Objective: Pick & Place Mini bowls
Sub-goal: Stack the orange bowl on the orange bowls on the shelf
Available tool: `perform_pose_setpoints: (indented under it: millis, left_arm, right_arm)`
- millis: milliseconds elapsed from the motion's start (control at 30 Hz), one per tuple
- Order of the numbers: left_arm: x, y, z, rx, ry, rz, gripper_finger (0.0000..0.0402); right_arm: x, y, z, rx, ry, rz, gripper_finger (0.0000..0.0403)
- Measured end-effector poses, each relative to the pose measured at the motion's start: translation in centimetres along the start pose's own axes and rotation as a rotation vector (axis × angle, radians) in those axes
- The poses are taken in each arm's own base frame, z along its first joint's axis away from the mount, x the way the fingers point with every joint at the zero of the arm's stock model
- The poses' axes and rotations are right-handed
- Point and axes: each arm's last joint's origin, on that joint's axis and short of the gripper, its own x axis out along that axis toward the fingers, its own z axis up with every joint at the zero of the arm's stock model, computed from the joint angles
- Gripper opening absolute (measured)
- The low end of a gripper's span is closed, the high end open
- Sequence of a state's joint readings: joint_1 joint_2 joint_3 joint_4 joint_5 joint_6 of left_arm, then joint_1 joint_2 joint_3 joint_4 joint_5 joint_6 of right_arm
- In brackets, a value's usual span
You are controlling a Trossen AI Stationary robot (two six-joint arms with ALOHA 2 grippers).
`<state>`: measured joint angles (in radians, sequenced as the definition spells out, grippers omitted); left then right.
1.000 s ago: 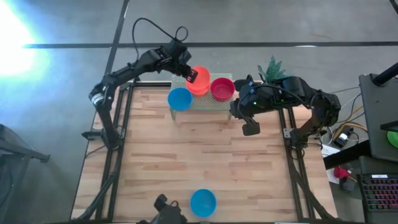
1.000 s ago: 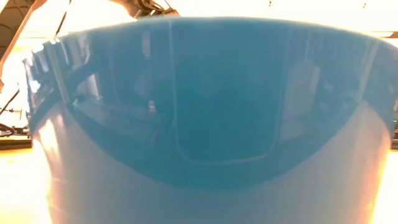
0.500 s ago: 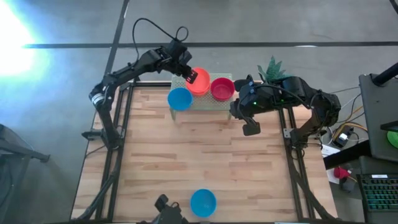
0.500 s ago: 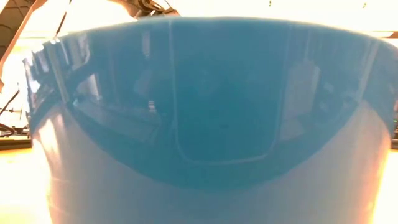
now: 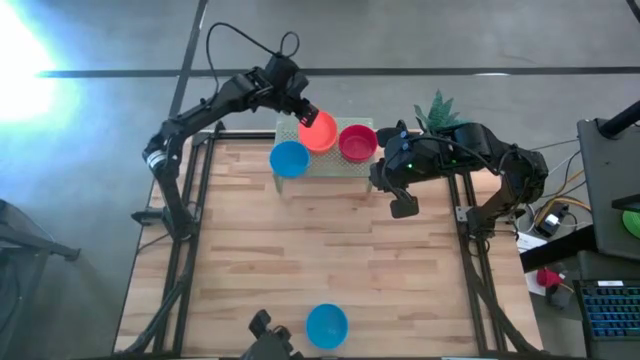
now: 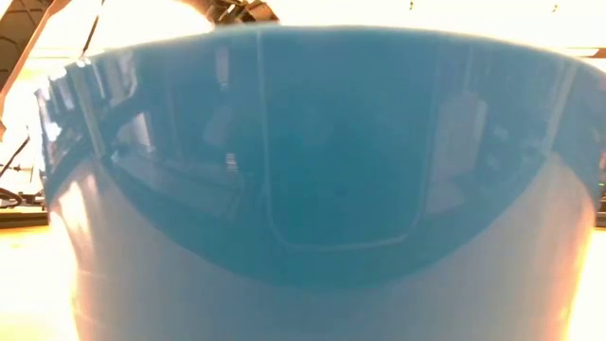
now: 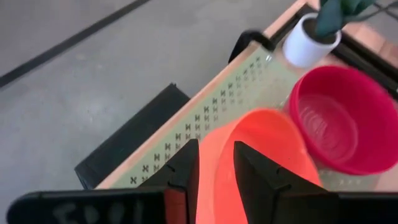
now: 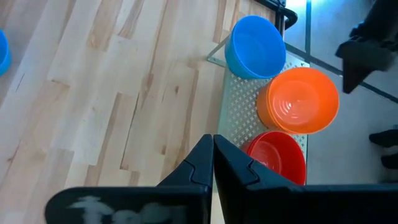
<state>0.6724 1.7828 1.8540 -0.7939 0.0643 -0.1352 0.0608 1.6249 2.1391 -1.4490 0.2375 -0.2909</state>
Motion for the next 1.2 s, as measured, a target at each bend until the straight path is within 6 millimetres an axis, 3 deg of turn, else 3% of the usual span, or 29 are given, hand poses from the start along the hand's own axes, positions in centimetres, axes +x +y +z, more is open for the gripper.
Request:
perform_pose_setpoints:
  millis: [233, 500, 1200]
  left_arm:
    - [-0.8, -0.4, 0.7, 0.036, -0.034, -0.027, 0.0088]
    - [0.1, -0.3, 0.3, 0.093, -0.011, -0.031, 0.0006]
    - [1.2, -0.2, -0.6, 0.109, 0.019, -0.028, 0.0]
  right_arm:
    - [0.0, 0.0, 0.0, 0.0, 0.0, 0.0, 0.0008]
    - [0.0, 0.0, 0.0, 0.002, 0.0, 0.0, 0.0008]
    - [0.0, 0.0, 0.0, 0.003, 0.0, 0.0, 0.0008]
